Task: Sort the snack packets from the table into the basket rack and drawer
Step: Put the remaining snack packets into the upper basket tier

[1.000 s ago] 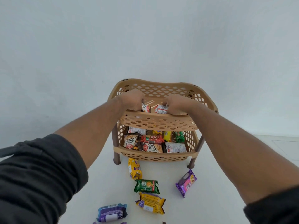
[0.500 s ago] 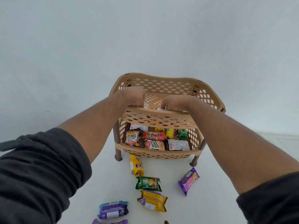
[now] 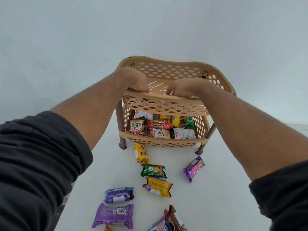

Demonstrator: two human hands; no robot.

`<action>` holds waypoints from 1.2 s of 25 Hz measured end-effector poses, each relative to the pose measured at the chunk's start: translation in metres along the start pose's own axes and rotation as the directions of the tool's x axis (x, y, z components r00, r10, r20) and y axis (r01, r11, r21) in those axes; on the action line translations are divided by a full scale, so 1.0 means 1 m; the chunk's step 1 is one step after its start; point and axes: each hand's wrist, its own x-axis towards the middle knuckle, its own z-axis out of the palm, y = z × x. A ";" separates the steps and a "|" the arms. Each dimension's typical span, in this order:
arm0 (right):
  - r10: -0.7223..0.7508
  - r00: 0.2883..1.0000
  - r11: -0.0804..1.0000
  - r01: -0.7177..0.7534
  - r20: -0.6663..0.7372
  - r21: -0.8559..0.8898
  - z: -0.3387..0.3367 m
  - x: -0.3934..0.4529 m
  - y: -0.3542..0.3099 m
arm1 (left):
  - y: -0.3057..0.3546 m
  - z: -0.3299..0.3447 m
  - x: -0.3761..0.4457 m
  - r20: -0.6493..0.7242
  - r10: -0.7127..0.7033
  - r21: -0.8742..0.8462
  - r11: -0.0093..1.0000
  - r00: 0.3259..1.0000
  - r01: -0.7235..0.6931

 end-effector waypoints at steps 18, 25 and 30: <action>-0.148 0.594 0.948 0.312 -0.791 0.057 0.093 -0.146 -0.021 | 0.010 0.170 -0.135 -0.712 0.300 -0.172 0.801 0.634 -0.573; -0.050 0.935 0.972 0.126 -0.351 0.199 0.259 -0.151 -0.003 | -0.057 0.309 -0.157 -0.199 0.215 -0.286 0.920 0.956 -0.267; -0.018 0.953 0.987 0.064 -0.301 0.144 0.313 -0.145 -0.009 | -0.077 0.344 -0.181 -0.153 0.211 -0.207 0.949 0.965 -0.240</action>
